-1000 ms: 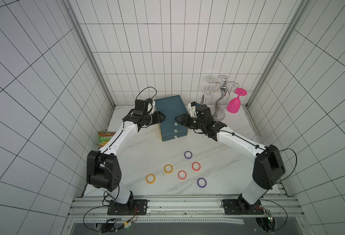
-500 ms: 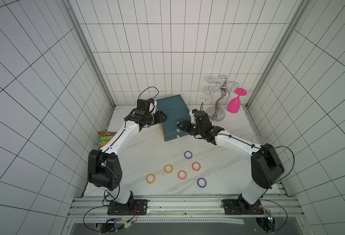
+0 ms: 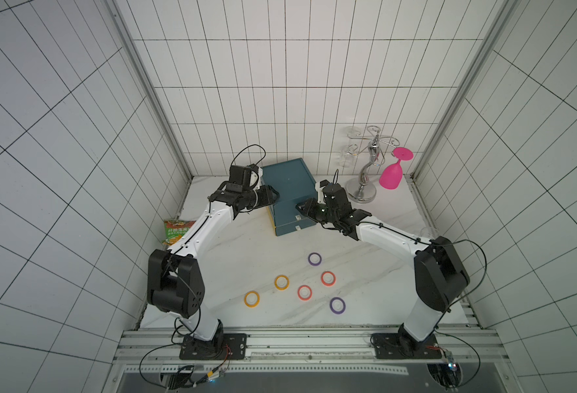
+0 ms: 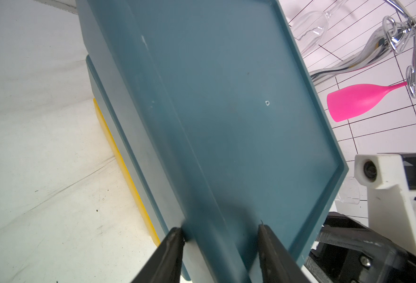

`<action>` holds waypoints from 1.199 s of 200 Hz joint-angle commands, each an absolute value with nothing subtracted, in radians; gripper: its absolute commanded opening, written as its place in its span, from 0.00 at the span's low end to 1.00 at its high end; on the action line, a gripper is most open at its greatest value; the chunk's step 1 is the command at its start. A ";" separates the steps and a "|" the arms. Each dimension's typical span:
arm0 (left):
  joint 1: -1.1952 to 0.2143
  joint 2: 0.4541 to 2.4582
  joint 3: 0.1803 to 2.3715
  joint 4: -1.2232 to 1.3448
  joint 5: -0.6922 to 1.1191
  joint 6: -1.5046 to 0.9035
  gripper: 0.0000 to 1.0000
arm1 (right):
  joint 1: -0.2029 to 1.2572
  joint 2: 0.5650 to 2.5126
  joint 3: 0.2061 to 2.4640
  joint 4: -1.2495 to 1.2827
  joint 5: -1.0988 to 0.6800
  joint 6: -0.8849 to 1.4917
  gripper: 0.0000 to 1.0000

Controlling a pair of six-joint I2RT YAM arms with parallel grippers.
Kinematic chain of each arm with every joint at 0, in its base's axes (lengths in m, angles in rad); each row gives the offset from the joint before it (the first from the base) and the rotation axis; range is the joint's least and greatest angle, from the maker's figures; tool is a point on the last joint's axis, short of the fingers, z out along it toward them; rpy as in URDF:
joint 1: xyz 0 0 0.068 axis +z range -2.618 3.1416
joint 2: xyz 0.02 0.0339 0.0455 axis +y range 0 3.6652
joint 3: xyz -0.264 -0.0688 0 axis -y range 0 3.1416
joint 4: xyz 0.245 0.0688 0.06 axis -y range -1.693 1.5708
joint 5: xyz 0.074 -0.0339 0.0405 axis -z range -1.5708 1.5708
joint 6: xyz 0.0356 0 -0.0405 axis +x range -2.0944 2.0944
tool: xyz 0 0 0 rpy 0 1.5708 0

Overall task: Place the transparent tape into the drawer according to color
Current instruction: Open the drawer in the storage box.

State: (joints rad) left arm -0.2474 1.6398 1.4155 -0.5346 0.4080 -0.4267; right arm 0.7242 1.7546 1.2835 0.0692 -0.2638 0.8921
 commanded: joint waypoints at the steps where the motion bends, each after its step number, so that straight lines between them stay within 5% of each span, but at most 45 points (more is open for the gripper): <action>1: -0.253 1.664 1.437 -0.518 0.398 -0.409 0.52 | 0.723 1.777 1.329 0.094 -0.235 0.894 0.24; 43: -0.252 1.663 1.429 -0.518 0.391 -0.405 0.51 | 0.719 1.773 1.332 0.097 -0.222 0.895 0.00; 240: -0.238 1.651 1.415 -0.528 0.336 -0.388 0.50 | 0.804 1.487 1.015 0.003 -0.159 0.936 0.00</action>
State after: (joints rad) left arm -0.2451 1.6398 1.4155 -0.5194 0.3656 -0.4080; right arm 0.7937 1.5112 1.0412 0.0540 -0.1909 0.9363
